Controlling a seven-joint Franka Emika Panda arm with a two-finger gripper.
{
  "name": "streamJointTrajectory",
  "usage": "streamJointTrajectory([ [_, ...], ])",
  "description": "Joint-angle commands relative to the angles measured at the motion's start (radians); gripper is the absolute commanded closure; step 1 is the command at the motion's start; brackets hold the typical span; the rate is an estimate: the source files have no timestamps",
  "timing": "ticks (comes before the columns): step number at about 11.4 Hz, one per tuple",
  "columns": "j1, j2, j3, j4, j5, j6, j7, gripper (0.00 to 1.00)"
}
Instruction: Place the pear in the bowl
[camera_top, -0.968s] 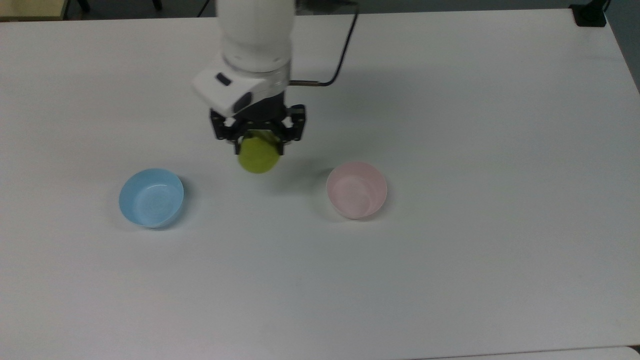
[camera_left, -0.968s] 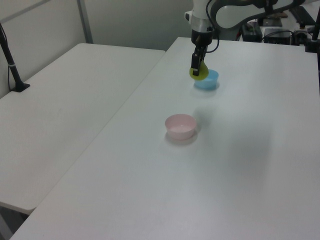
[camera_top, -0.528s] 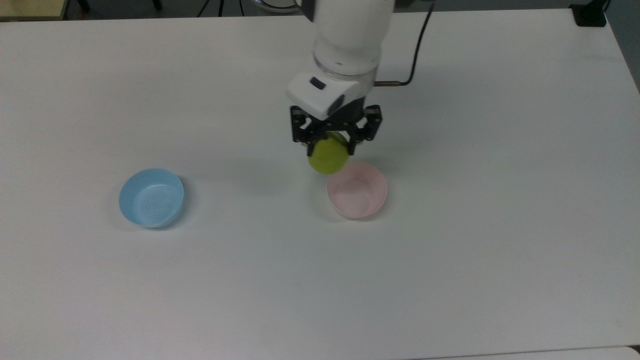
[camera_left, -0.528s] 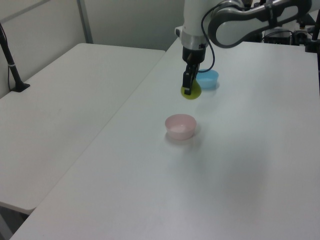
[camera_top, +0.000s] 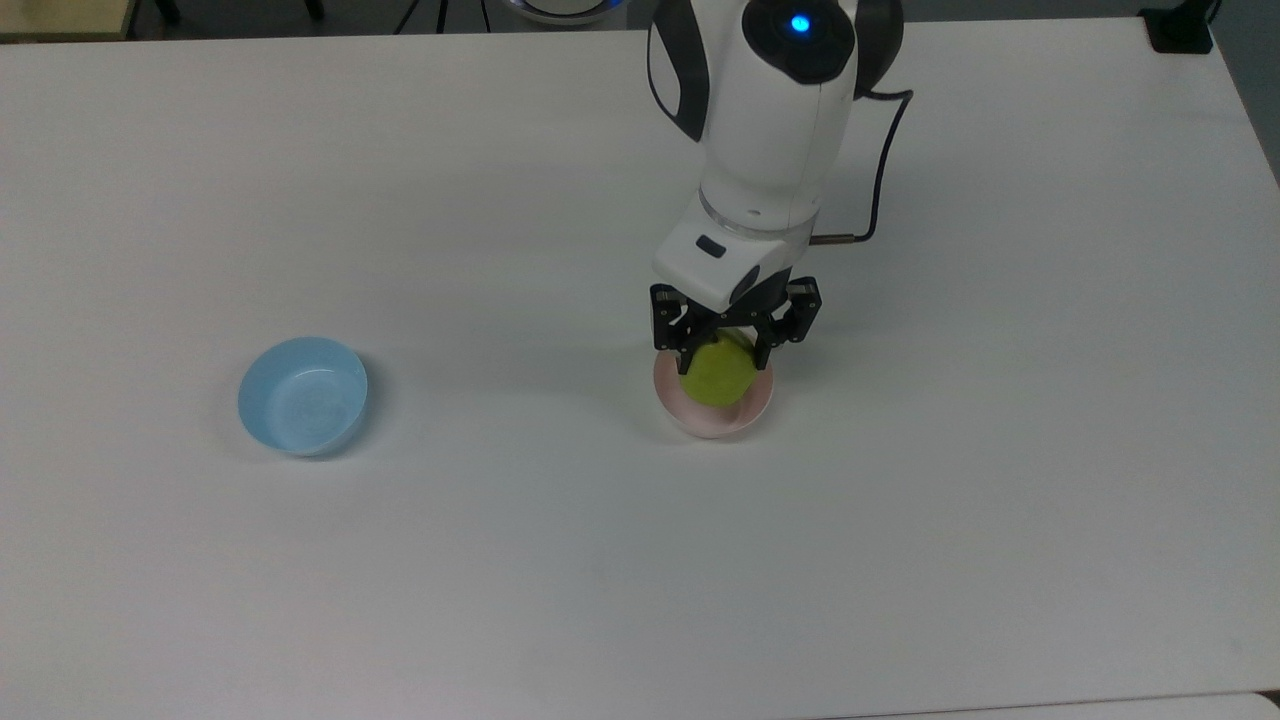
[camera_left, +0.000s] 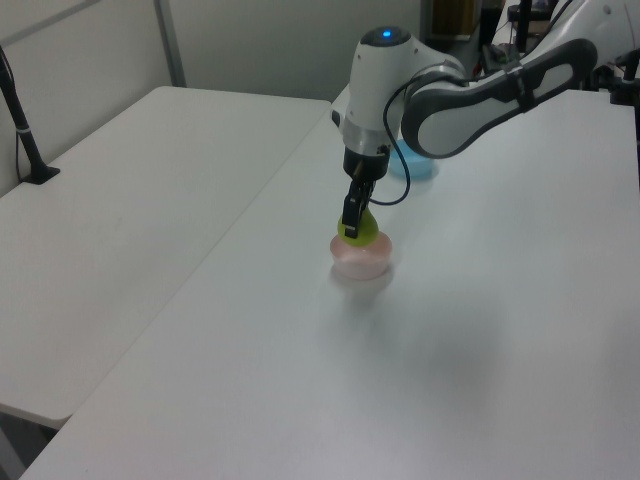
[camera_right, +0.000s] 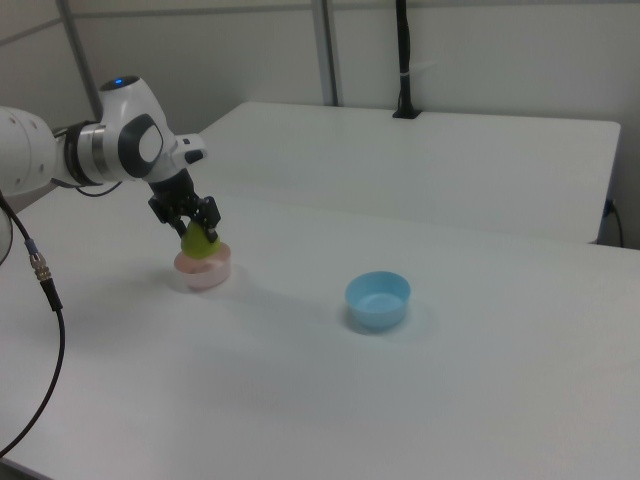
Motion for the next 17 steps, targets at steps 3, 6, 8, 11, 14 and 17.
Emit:
streamJointTrajectory([
  [3, 0.016, 0.047, -0.01, -0.025, -0.01, 0.058, 0.021, 0.58],
  [6, 0.014, 0.048, -0.012, -0.045, -0.013, 0.058, 0.019, 0.18],
  [8, 0.013, 0.041, -0.013, -0.043, -0.014, 0.053, 0.019, 0.0],
  [11, -0.001, -0.021, -0.022, -0.042, -0.013, 0.038, 0.019, 0.0],
  [14, -0.068, -0.14, -0.021, -0.034, -0.002, -0.086, -0.01, 0.0],
  [17, -0.125, -0.272, -0.021, -0.036, 0.004, -0.285, -0.109, 0.0],
])
